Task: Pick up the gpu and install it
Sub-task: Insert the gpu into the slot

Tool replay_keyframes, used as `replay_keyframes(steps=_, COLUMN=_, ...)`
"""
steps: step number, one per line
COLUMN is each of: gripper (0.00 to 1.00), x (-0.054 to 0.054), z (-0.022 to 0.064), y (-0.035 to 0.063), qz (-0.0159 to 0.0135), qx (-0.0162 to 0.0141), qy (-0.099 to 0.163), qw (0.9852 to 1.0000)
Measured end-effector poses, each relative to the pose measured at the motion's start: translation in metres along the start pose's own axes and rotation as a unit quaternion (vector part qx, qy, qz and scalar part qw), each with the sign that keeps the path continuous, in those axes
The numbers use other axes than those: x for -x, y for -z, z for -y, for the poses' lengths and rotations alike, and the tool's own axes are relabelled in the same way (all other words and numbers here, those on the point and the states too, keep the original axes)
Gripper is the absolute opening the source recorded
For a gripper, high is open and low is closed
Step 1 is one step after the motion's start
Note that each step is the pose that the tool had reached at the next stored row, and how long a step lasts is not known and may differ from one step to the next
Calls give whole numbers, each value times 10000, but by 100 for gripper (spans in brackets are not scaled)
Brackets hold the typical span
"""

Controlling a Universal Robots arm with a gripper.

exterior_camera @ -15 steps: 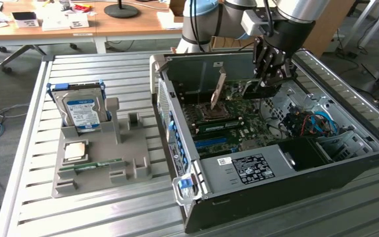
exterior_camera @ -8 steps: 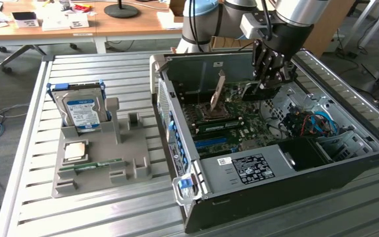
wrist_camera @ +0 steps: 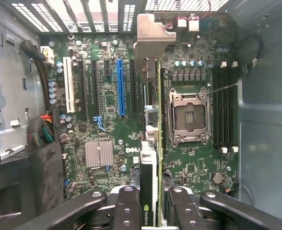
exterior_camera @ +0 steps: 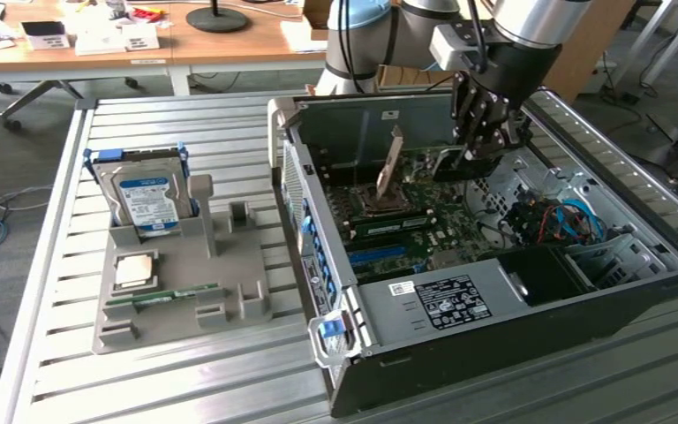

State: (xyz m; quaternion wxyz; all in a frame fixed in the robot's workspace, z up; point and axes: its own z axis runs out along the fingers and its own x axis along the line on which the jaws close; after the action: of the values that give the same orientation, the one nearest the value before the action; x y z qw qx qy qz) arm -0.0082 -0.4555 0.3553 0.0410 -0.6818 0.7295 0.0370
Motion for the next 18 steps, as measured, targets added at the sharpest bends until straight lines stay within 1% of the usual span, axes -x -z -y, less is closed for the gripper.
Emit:
replay_keyframes(steps=5, gripper=27, x=-7, z=1, y=-38, qz=0, qx=0, qy=1, qw=10000)
replay_keyframes(steps=12, gripper=27, x=-7, z=1, y=-41, qz=0, qx=0, qy=1, qw=10000)
replay_keyframes(steps=18, gripper=27, x=-12, z=1, y=-84, qz=0, qx=0, qy=1, qw=10000)
